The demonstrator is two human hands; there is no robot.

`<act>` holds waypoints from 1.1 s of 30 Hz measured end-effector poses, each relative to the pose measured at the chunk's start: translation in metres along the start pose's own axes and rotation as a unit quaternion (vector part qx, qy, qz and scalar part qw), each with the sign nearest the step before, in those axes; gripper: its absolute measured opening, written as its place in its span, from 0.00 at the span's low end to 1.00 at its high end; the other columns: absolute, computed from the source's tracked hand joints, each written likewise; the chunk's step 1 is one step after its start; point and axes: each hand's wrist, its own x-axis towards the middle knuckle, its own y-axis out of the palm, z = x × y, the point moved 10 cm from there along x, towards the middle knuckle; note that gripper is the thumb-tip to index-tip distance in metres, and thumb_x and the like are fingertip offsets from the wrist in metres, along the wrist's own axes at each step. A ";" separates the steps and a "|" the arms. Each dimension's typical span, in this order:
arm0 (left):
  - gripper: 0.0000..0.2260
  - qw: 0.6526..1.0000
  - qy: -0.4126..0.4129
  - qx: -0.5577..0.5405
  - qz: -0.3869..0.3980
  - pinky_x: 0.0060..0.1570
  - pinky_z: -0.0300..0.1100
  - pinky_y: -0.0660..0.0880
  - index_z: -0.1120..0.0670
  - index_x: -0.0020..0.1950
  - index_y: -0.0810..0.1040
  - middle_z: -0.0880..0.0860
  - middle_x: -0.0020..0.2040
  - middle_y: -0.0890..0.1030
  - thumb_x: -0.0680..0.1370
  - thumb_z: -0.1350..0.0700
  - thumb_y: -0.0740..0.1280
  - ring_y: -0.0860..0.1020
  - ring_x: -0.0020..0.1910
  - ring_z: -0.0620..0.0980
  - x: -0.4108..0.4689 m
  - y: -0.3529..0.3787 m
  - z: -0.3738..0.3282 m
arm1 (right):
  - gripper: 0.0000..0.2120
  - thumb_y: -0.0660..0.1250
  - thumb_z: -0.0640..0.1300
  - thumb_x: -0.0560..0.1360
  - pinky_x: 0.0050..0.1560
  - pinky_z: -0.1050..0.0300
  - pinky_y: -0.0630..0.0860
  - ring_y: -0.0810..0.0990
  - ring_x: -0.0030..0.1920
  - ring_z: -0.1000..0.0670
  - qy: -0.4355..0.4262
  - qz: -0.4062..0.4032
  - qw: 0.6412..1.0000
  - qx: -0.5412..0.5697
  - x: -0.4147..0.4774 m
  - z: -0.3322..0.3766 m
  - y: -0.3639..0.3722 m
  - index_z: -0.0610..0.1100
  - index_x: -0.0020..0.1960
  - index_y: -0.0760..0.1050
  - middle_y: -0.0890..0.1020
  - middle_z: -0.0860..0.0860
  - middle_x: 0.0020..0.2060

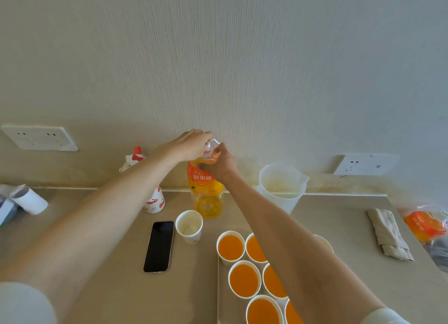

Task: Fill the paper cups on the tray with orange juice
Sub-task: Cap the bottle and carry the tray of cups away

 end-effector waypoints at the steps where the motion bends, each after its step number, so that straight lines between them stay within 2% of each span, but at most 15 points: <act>1: 0.08 1.000 0.002 -0.001 -0.003 0.43 0.44 0.67 0.59 0.57 0.72 0.56 0.50 0.74 0.81 0.57 0.61 0.72 0.47 0.53 0.000 0.000 0.000 | 0.26 0.79 0.52 0.65 0.49 0.48 0.80 0.79 0.50 0.46 0.001 -0.001 1.000 0.003 -0.001 0.000 -0.001 0.49 0.53 0.65 0.79 0.47 0.52; 4: 0.09 1.000 -0.004 0.016 -0.017 0.43 0.44 0.68 0.59 0.61 0.71 0.56 0.51 0.73 0.82 0.57 0.59 0.72 0.47 0.54 -0.004 -0.001 -0.001 | 0.27 0.78 0.54 0.66 0.49 0.48 0.80 0.80 0.51 0.46 -0.005 -0.006 1.000 -0.008 -0.006 0.003 -0.003 0.48 0.56 0.67 0.80 0.48 0.52; 8: 0.14 0.996 -0.043 0.069 -0.048 0.44 0.44 0.69 0.59 0.66 0.68 0.57 0.51 0.70 0.81 0.59 0.58 0.73 0.48 0.55 -0.016 -0.001 -0.011 | 0.31 0.72 0.60 0.71 0.43 0.51 0.76 0.80 0.51 0.45 -0.036 -0.007 0.993 -0.113 -0.019 0.010 -0.007 0.48 0.65 0.64 0.79 0.48 0.52; 12: 0.18 0.991 -0.086 0.082 -0.066 0.53 0.48 0.73 0.59 0.71 0.67 0.61 0.58 0.71 0.81 0.59 0.59 0.74 0.57 0.59 -0.021 0.002 -0.012 | 0.42 0.73 0.62 0.69 0.51 0.47 0.76 0.76 0.59 0.43 -0.047 0.007 0.979 -0.198 -0.031 0.013 -0.013 0.51 0.74 0.56 0.77 0.45 0.58; 15: 0.17 0.987 -0.115 0.086 -0.074 0.53 0.48 0.73 0.61 0.70 0.68 0.62 0.58 0.72 0.81 0.61 0.60 0.74 0.57 0.60 -0.025 -0.002 -0.004 | 0.39 0.74 0.58 0.70 0.53 0.47 0.74 0.76 0.60 0.41 -0.060 0.007 0.981 -0.185 -0.041 0.012 -0.028 0.51 0.73 0.58 0.77 0.43 0.59; 18: 0.15 0.986 -0.118 0.087 -0.079 0.49 0.47 0.73 0.63 0.67 0.69 0.62 0.57 0.72 0.81 0.62 0.59 0.75 0.54 0.60 -0.030 -0.006 -0.003 | 0.36 0.73 0.50 0.74 0.56 0.50 0.72 0.74 0.63 0.40 -0.047 0.055 0.988 -0.139 -0.051 0.005 -0.031 0.45 0.75 0.59 0.75 0.41 0.63; 21: 0.15 0.987 -0.113 0.090 -0.077 0.51 0.47 0.73 0.63 0.67 0.69 0.63 0.58 0.72 0.80 0.63 0.59 0.74 0.56 0.60 -0.035 -0.008 -0.007 | 0.23 0.68 0.43 0.77 0.58 0.50 0.71 0.74 0.64 0.40 -0.061 0.093 0.985 -0.132 -0.065 0.008 -0.022 0.37 0.70 0.69 0.77 0.39 0.63; 23: 0.16 0.986 -0.114 0.096 -0.076 0.51 0.47 0.73 0.63 0.68 0.69 0.62 0.58 0.71 0.80 0.64 0.59 0.74 0.56 0.60 -0.037 -0.007 -0.006 | 0.18 0.64 0.39 0.78 0.59 0.51 0.70 0.75 0.63 0.40 -0.080 0.116 0.982 -0.126 -0.073 0.015 -0.013 0.37 0.67 0.73 0.78 0.39 0.62; 29: 0.21 0.986 -0.105 0.111 -0.072 0.48 0.45 0.74 0.60 0.70 0.67 0.61 0.58 0.71 0.77 0.67 0.63 0.75 0.54 0.58 -0.045 -0.004 0.007 | 0.18 0.63 0.38 0.79 0.62 0.54 0.68 0.74 0.64 0.42 -0.090 0.160 0.975 -0.125 -0.078 0.021 0.003 0.40 0.68 0.72 0.78 0.42 0.64; 33: 0.21 0.981 -0.136 0.110 -0.079 0.49 0.46 0.74 0.61 0.70 0.66 0.61 0.59 0.71 0.78 0.65 0.64 0.75 0.56 0.59 -0.048 -0.007 0.008 | 0.19 0.61 0.38 0.80 0.64 0.52 0.67 0.71 0.67 0.40 -0.084 0.159 0.975 -0.132 -0.078 0.019 -0.004 0.37 0.71 0.69 0.75 0.40 0.67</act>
